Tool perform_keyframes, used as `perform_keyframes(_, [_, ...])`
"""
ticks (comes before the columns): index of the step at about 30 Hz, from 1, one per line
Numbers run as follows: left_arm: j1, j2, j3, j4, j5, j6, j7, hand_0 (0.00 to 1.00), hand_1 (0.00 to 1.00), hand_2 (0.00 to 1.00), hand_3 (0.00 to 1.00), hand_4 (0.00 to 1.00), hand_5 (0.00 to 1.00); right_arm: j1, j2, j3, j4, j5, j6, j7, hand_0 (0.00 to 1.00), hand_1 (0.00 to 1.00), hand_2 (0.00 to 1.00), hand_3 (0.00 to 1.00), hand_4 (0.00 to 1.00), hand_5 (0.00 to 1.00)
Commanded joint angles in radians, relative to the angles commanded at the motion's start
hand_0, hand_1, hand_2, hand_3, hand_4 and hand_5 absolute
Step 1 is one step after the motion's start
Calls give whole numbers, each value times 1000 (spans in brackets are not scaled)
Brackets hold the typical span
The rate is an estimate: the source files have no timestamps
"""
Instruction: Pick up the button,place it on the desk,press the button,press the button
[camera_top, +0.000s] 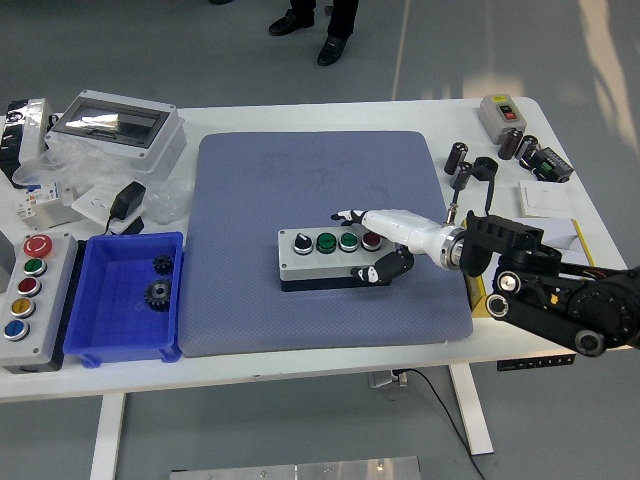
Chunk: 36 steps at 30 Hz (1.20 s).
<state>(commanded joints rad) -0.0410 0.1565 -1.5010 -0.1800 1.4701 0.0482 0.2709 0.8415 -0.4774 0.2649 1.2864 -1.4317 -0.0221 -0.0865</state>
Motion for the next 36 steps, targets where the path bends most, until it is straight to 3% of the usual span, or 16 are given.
perform_keyframes(11, [5, -2, -5, 0, 6, -8, 2, 613, 586, 556, 600, 562, 274, -1, -5, 9, 3, 14, 21, 1, 921, 962, 957, 998, 489, 2])
perform_keyframes(12, [6, -3, -6, 0, 6, -8, 2, 613, 585, 552, 599, 561, 273, 0, -6, 9, 3, 17, 23, 2, 998, 998, 989, 998, 526, 2])
perform_keyframes(36, [8, -4, -16, 0, 16, -21, -4, 613, 576, 549, 600, 551, 255, 9, -29, 12, 31, 6, 27, 2, 998, 998, 993, 998, 568, 20])
